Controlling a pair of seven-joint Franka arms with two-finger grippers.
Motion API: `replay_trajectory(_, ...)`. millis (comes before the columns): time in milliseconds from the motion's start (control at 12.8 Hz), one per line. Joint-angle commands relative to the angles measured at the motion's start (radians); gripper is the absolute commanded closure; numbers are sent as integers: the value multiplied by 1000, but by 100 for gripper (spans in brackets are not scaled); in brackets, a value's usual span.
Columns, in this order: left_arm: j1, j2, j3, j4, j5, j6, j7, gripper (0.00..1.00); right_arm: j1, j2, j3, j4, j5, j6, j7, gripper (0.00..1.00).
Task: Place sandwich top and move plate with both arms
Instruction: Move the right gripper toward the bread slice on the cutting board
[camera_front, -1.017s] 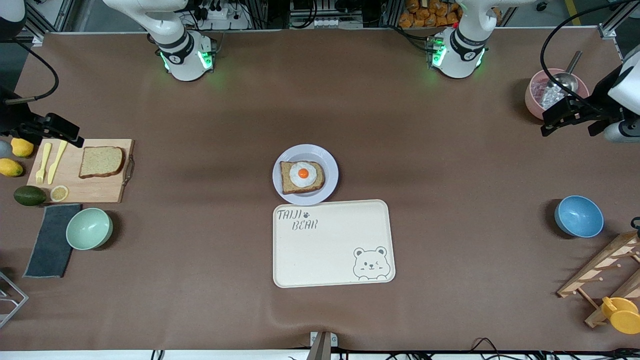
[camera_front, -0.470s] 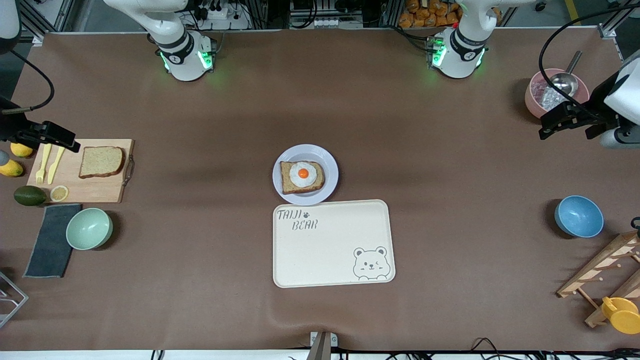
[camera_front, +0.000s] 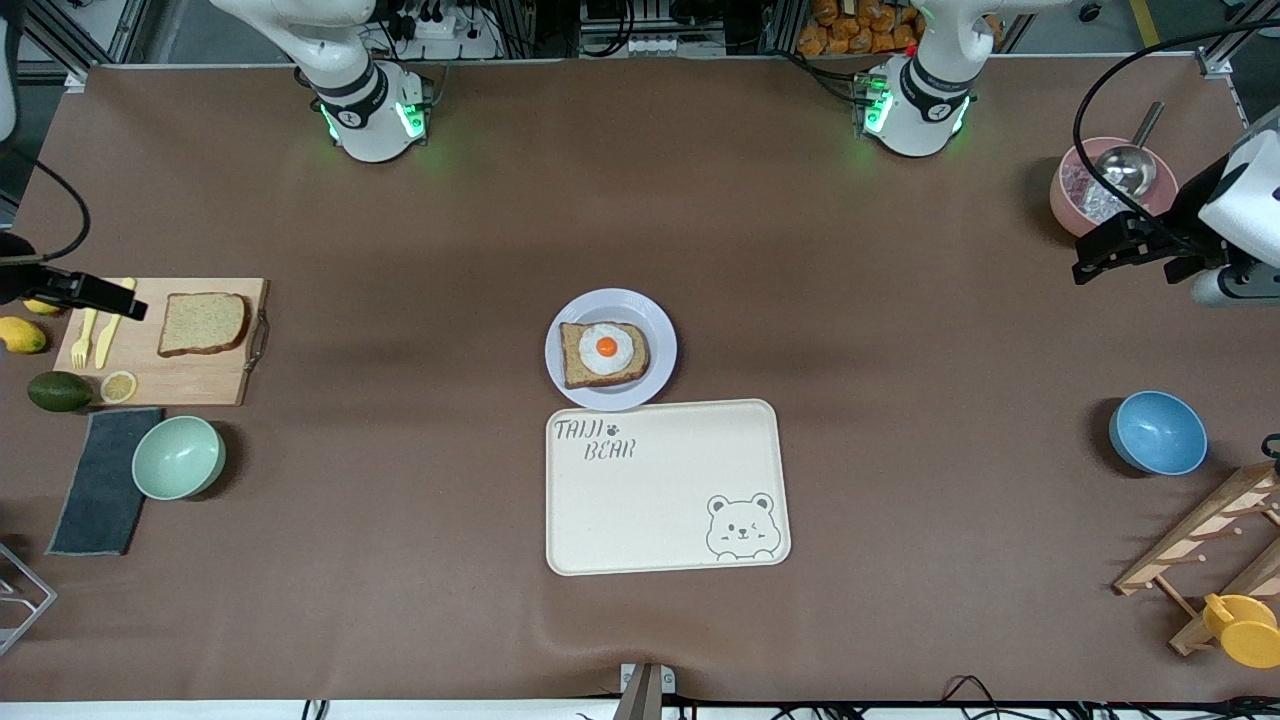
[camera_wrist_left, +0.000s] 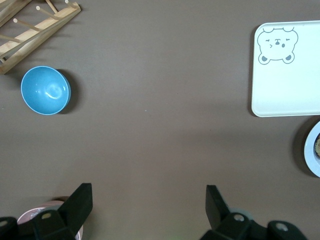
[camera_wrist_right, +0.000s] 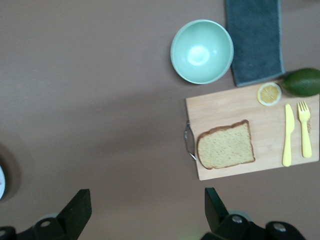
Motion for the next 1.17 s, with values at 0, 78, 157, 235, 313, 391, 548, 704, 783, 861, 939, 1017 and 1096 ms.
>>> replay_trajectory(0, 2, 11, -7, 2, 10, 1, -10, 0, -31, 17, 10, 9, 8, -3, -6, 0)
replay_trajectory(78, 2, 14, -7, 0, 10, 6, -10, 0, -48, 19, 11, -10, 11, -2, -7, 0)
replay_trajectory(157, 2, 23, -8, 3, 9, 9, -10, 0, -72, 19, 11, -39, 16, 10, -21, 0)
replay_trajectory(235, 2, 25, -8, 3, 6, 18, -10, 0, -85, 19, 11, -53, 16, 32, -89, 0)
replay_trajectory(313, 1, 26, -8, 0, 6, 23, -10, 0, -100, 19, 11, -76, 19, 59, -151, 0)
replay_trajectory(391, 1, 29, -10, -1, 6, 24, -10, 0, -112, 19, 11, -90, 34, 69, -159, 0)
replay_trajectory(548, 1, 32, -11, -5, 6, 26, -10, 0, -140, 31, 11, -102, 57, 84, -180, 0)
replay_trajectory(704, 2, 32, -11, -6, 4, 26, -10, 0, -179, 31, 11, -155, 59, 146, -301, 0)
replay_trajectory(783, 4, 29, -11, -6, 6, 25, -10, 0, -204, 31, 11, -185, 71, 186, -355, 0)
replay_trajectory(861, 4, 28, -11, -6, 6, 24, -9, 0, -218, 35, 11, -202, 83, 213, -381, 0)
replay_trajectory(939, 4, 26, -11, -6, 6, 23, -9, 0, -239, 51, 11, -212, 85, 231, -398, 0)
replay_trajectory(1017, 5, 26, -11, -5, 6, 23, -9, 0, -252, 61, 11, -215, 86, 239, -421, 0)
replay_trajectory(1096, 5, 28, -11, -3, 6, 26, -9, 0, -263, 77, 11, -217, 86, 248, -437, 0)
